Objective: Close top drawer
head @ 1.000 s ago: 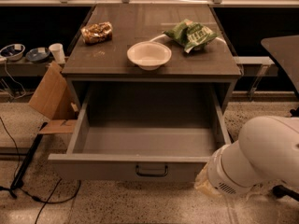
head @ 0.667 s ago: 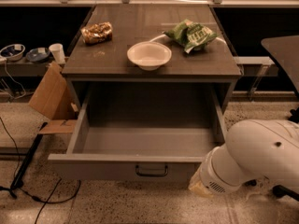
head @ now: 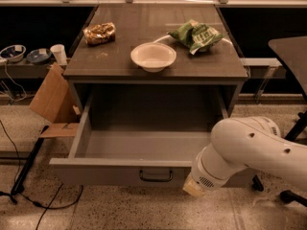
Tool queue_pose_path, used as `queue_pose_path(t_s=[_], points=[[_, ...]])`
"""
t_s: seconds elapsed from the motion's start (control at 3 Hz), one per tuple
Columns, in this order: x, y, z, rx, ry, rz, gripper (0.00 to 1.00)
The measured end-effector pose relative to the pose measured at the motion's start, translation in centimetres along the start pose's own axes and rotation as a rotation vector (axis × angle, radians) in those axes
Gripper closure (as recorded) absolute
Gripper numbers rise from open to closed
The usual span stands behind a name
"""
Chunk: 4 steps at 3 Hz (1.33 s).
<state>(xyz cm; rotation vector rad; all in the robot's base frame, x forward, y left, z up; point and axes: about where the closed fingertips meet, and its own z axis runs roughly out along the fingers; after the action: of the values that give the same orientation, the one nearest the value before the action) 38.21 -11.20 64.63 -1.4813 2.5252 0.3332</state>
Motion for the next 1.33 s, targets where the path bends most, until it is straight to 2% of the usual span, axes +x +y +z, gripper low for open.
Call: queue_pose_path(t_s=[0.33, 0.67, 1.0, 1.33], points=[[-1.0, -0.7, 0.9, 0.001, 0.013, -0.012, 1.0], [-2.4, -2.0, 1.1, 0.035, 0.03, -0.023, 1.0], [-2.3, -1.9, 1.1, 0.035, 0.03, -0.023, 1.0], [-3.5, -3.5, 1.4, 0.061, 0.037, -0.033, 1.0]])
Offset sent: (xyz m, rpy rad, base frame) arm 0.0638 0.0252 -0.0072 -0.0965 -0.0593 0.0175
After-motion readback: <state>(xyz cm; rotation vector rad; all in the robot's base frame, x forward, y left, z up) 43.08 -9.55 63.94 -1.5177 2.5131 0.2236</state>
